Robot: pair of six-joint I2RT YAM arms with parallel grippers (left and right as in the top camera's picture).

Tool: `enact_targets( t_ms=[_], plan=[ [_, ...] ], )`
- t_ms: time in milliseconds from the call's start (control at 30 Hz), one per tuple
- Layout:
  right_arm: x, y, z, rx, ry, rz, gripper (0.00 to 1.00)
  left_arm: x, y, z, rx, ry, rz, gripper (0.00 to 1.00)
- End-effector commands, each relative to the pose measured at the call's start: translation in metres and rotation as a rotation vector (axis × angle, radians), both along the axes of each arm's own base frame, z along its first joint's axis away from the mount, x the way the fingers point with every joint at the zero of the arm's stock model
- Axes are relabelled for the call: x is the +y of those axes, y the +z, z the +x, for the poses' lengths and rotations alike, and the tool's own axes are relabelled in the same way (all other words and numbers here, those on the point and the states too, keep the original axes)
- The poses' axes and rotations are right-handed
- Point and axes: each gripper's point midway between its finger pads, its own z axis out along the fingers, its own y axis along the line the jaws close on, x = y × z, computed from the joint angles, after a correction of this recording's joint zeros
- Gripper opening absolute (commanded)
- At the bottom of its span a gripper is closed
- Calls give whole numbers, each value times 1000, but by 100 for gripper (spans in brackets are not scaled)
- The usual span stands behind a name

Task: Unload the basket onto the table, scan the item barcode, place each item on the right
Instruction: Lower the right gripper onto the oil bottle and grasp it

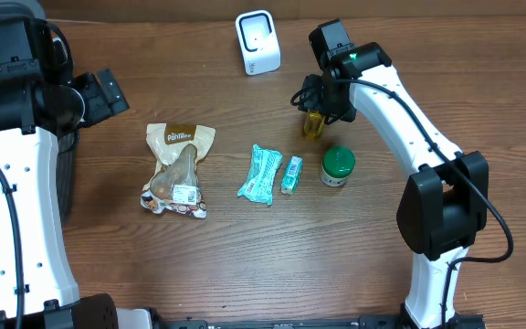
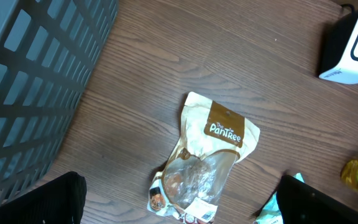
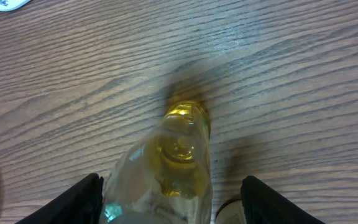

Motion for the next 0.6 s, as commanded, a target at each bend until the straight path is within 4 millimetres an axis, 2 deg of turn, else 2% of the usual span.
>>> enact_targets(
  t_ms=[0,167,367,567],
  plan=[
    [5,-6,-3,15,7,1,69,1,1,1,-3,-8,6,100],
    [13,-10,-3,11,24,-2,69,1,1,1,-3,-8,6,99],
    [9,-20,-1,20,17,-37,67,1,1,1,-3,-8,6,100],
    [8,-18,4,3,11,-27,43,1,1,1,-3,-9,6,100]
  ],
)
